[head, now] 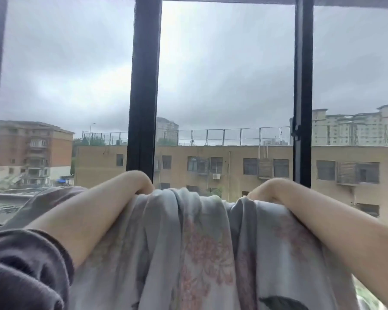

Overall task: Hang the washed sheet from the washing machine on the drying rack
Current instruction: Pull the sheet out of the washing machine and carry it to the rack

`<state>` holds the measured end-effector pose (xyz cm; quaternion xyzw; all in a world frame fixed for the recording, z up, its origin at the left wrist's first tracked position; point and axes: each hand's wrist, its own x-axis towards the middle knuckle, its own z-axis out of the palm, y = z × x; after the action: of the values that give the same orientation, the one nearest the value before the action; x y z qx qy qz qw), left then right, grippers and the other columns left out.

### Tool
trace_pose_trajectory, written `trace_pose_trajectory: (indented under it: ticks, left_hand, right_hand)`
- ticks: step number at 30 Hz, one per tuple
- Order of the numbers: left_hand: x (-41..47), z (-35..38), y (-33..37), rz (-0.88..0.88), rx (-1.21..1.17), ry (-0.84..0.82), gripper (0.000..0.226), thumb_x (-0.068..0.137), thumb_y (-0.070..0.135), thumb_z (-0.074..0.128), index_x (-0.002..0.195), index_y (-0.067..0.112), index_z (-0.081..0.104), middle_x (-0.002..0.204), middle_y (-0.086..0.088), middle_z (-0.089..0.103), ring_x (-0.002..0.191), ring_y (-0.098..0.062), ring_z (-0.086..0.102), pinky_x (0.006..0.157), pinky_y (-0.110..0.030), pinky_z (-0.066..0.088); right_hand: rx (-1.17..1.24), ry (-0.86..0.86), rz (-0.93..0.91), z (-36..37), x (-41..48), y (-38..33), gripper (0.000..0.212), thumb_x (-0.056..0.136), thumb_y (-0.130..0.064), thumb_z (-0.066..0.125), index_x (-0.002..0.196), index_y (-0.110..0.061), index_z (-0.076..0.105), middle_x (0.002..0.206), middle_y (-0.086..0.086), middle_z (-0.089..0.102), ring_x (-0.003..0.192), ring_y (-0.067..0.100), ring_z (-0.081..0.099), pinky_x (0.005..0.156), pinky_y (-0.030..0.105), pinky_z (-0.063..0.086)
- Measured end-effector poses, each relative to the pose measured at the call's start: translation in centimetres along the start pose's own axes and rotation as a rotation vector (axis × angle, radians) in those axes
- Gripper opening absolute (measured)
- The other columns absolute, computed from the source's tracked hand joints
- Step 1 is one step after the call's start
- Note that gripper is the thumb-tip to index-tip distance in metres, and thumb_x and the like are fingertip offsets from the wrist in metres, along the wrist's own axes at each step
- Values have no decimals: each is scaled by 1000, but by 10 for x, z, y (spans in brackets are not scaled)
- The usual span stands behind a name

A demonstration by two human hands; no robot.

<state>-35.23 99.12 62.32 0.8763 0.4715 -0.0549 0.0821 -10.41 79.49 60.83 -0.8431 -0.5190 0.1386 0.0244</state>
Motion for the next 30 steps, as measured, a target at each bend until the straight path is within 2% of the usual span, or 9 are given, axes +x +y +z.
trace_pose_trajectory:
  ticks: [4, 8, 10, 14, 18, 20, 22, 26, 30]
  left_hand:
    - [-8, 3, 6, 130, 78, -55, 36, 100, 10, 39, 133, -1, 47, 138, -11, 48, 128, -27, 45, 103, -35, 37]
    - [-32, -1, 1, 208, 93, 148, 27, 90, 12, 54, 113, 4, 65, 108, -8, 63, 88, -19, 56, 63, -26, 45]
    - [-46, -4, -6, 242, 37, 304, 21, 85, 18, 55, 98, 9, 70, 91, -1, 67, 77, -16, 59, 55, -24, 44]
    - [-81, 6, -23, 422, -138, 510, 38, 95, 43, 46, 69, 22, 65, 75, 6, 64, 76, -14, 59, 63, -26, 41]
    - [-122, 37, -56, 581, -94, 620, 75, 70, 88, 19, 99, 31, 58, 91, 18, 57, 91, -12, 56, 80, -33, 45]
    - [-128, 60, -74, 536, 61, 737, 78, 66, 91, 18, 115, 38, 48, 105, 18, 53, 99, -12, 55, 86, -37, 44]
    - [-122, 77, -83, 576, 108, 939, 73, 70, 88, 15, 107, 36, 51, 101, 18, 56, 93, -11, 56, 81, -37, 44]
    - [-99, 79, -80, 768, -191, 1089, 45, 87, 73, 25, 79, 39, 53, 61, 15, 53, 63, -9, 55, 61, -29, 42]
    - [-96, 30, -57, 760, -218, 1091, 41, 92, 63, 38, 62, 37, 51, 59, 12, 51, 63, -11, 55, 61, -30, 42]
  right_hand:
    - [52, 104, -54, 0, -25, -21, 30, 92, -20, 55, 121, -11, 60, 123, 0, 60, 111, 15, 56, 100, 34, 46]
    - [59, 358, -176, -4, -42, -40, 23, 92, -21, 55, 113, -21, 63, 112, -1, 67, 97, 14, 65, 76, 21, 53]
    - [186, 457, -269, -1, -59, -55, 22, 94, -20, 55, 114, -18, 62, 102, 0, 70, 90, 14, 69, 73, 22, 55]
    - [220, 501, -482, 20, -103, -81, 27, 97, -39, 47, 107, -20, 63, 98, -2, 69, 89, 13, 66, 79, 26, 53]
    - [81, 484, -493, 51, -129, -90, 34, 89, -61, 40, 105, -40, 63, 100, -23, 65, 94, -5, 60, 84, 23, 49]
    - [35, 607, -474, 60, -126, -94, 24, 93, -51, 47, 74, -48, 62, 71, -30, 61, 71, -7, 57, 74, 29, 50]
    - [-17, 777, -472, 64, -117, -99, 39, 94, -37, 53, 55, -39, 55, 55, -29, 54, 57, -4, 48, 69, 36, 48]
    - [-7, 1008, -431, 63, -107, -106, 46, 91, -25, 58, 47, -27, 45, 46, -18, 47, 55, 3, 45, 61, 30, 45]
    - [150, 1176, -454, 27, -105, -111, 43, 90, -13, 59, 47, -16, 52, 48, -16, 39, 51, -2, 36, 53, 25, 33]
